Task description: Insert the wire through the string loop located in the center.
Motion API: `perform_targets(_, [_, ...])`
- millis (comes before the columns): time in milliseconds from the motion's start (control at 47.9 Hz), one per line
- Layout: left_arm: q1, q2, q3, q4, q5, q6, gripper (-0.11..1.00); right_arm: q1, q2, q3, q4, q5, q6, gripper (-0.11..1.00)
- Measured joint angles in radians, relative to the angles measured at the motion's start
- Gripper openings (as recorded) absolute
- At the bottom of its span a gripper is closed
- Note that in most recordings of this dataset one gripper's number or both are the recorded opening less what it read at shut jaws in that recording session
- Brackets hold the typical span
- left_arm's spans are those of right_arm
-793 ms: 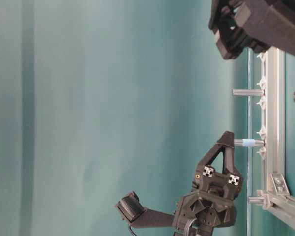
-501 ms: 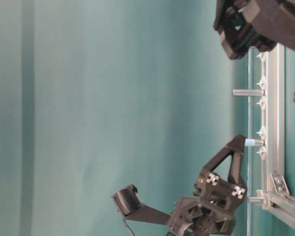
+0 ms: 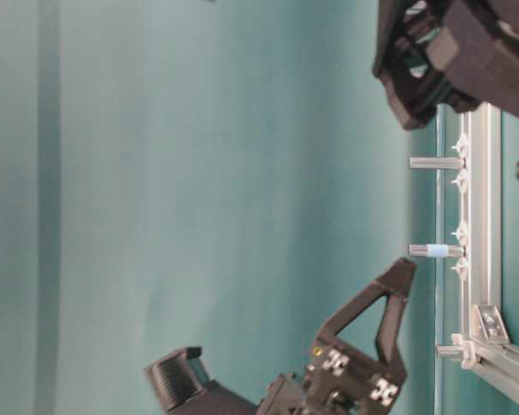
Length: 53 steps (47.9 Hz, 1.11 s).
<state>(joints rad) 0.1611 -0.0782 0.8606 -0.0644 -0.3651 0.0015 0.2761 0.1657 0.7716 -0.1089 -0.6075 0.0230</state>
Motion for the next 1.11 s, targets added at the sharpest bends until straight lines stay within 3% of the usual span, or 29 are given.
perform_targets(271, [-0.002,-0.069,0.009,0.000,0.038,-0.002,0.00,0.003,0.000,-0.054,-0.037,0.175,-0.008,0.00])
perform_targets(584, [-0.005,-0.118,0.014,0.000,0.158,0.000,0.02,0.006,0.000,-0.067,-0.046,0.245,0.000,0.01])
perform_targets(772, [-0.020,-0.146,0.035,0.000,0.172,0.000,0.07,0.008,0.000,-0.067,-0.048,0.267,0.000,0.37])
perform_targets(1106, [-0.037,-0.247,0.124,0.000,0.175,-0.002,0.06,0.008,0.002,-0.060,-0.046,0.270,-0.003,0.35])
